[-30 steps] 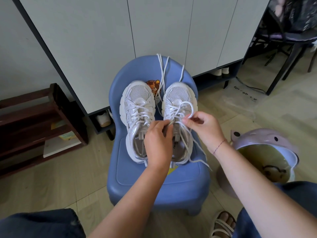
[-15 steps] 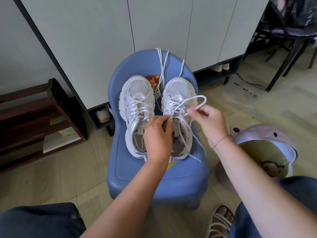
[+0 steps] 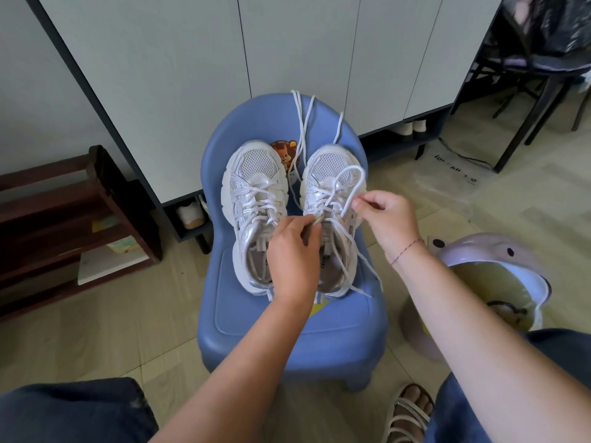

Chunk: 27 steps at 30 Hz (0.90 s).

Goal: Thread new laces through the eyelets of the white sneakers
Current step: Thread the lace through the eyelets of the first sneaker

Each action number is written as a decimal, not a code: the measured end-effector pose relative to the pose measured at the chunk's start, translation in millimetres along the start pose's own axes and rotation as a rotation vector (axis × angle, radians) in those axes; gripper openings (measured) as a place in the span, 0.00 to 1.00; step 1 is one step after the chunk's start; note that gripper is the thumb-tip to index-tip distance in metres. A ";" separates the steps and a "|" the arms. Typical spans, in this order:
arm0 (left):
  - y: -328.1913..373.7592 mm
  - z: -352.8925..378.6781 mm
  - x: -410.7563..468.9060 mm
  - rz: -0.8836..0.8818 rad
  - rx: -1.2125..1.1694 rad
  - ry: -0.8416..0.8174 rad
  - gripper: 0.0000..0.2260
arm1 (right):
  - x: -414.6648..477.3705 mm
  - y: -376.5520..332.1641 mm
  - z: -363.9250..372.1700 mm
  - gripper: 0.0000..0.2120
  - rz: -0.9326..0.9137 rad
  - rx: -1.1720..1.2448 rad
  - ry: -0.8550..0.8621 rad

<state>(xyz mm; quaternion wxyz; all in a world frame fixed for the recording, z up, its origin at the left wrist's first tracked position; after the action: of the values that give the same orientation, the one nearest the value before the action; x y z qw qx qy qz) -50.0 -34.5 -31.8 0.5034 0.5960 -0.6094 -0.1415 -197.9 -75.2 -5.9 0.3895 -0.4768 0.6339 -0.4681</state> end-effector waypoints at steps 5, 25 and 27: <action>0.0 -0.3 0.5 0.006 0.012 -0.009 0.09 | -17.3 17.1 8.1 0.04 -0.016 0.034 -0.030; 0.2 -0.5 1.4 0.007 0.027 -0.013 0.09 | -18.0 9.8 11.6 0.04 0.115 0.243 -0.018; 0.9 -1.0 1.9 0.004 0.026 -0.022 0.09 | -21.4 13.4 17.1 0.03 0.061 0.224 -0.017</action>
<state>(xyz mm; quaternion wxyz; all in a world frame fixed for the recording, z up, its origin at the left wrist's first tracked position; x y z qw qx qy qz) -49.3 -35.5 -29.8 0.4893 0.5995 -0.6179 -0.1389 -179.9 -56.9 -22.2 0.4595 -0.4148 0.5887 -0.5199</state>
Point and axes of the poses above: each hand's wrist, its own x-axis towards the middle knuckle, its own z-axis out of the palm, y = z × x, the point moved 2 cm from there along x, towards the middle knuckle, and after that the axes turned 8 degrees about z, right-handed, at the moved point
